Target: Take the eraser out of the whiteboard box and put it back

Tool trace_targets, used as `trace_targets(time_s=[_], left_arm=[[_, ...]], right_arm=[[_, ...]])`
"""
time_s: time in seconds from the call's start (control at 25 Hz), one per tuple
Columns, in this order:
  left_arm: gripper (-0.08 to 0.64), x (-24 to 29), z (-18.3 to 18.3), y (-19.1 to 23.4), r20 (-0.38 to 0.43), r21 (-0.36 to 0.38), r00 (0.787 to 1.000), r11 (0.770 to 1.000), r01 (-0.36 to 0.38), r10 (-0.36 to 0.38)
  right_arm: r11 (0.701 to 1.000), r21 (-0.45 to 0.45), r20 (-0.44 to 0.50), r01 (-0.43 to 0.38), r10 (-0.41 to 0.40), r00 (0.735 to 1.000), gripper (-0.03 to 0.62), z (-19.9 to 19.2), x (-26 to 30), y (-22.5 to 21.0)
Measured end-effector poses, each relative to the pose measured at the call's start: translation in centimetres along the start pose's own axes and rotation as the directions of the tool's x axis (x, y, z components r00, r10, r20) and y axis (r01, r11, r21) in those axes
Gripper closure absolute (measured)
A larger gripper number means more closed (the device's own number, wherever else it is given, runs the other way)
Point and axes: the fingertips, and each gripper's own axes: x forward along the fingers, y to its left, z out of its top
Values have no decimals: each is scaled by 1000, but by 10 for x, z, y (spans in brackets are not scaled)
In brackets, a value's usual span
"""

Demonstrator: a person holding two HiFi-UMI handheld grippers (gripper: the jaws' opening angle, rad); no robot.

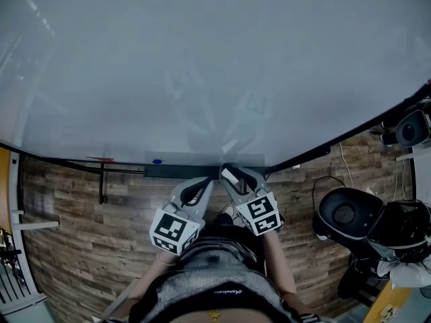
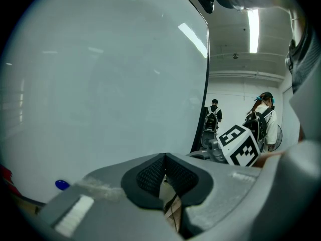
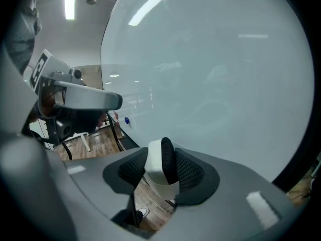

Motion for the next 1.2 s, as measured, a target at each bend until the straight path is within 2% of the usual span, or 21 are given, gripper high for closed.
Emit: trace_targets(time_s=[0.32,0.56,1.0,1.12,1.2], left_arm=[[558,0,-5,1,-8,-14,1000,1000,0,0],[558,1,-8,-1,-13,-17,1000,1000,0,0],[558,0,-12,-6,-27,-8,1000,1000,5,-6],[558,1,-13,-8,-30,-12,999,1000,12,-12],[558,2,-14,-10,-32,-10,999,1000,12,-13]], right_arm=[[999,28,27,-18,17,999,360,-1,-8,3],[1000,27,44,-10,9,999,350,1,-16,2],[1000,3,71,-6,6,997,354,10,-29,5],[1000,-7,76,-12,13,997,410,13,-33,8],[1000,-11,82,-22,23,996,420,16,-35,11]])
